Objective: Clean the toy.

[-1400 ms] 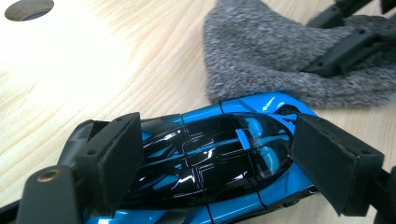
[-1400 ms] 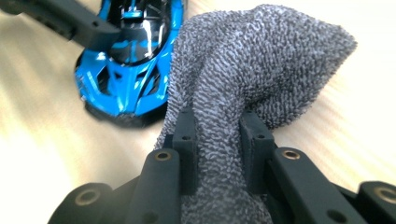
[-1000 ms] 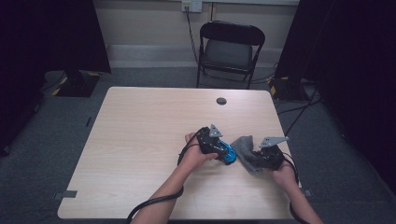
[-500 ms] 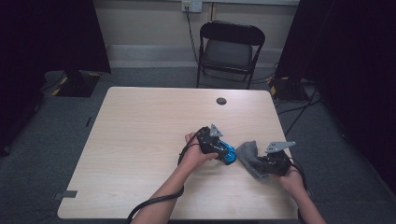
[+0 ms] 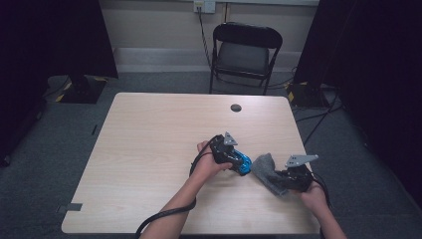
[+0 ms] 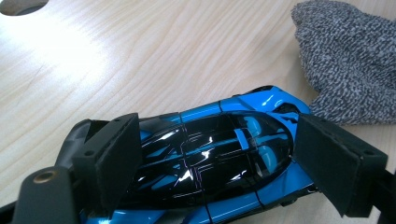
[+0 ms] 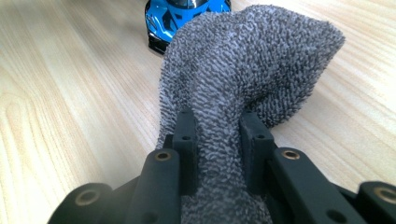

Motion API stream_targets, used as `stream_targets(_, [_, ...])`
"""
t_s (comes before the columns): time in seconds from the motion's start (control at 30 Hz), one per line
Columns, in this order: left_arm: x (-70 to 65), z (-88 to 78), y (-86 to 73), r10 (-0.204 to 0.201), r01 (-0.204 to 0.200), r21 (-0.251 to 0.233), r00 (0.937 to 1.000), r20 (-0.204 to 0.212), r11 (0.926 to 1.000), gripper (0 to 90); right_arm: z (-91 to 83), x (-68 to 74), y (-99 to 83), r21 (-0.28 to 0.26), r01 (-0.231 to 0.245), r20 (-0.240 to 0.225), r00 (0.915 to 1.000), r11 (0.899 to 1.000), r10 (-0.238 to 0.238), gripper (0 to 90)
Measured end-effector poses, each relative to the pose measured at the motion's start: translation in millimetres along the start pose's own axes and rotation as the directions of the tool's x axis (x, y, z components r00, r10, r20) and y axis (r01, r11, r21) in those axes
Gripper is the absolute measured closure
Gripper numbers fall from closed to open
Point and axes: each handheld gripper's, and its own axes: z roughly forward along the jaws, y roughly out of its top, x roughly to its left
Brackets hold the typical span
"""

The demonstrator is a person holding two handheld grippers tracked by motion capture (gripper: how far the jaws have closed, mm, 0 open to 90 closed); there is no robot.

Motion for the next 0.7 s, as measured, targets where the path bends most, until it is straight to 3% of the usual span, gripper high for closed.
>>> stream_targets(0.4, [1.6,-9.1,6.6,0.018,-0.018,-0.006,0.9997,0.015,0.9998,16.6,-6.1,-6.3,2.0,-0.019,-0.026,0.012,0.9996,0.999,0.027,72.0])
stream_targets(0.7, [4.6,-34.9,11.4,0.026,-0.026,-0.019,0.9996,0.007,0.9995,17.0,-18.2,-10.4,13.2,-0.032,-0.044,0.028,0.9986,0.999,0.045,72.2])
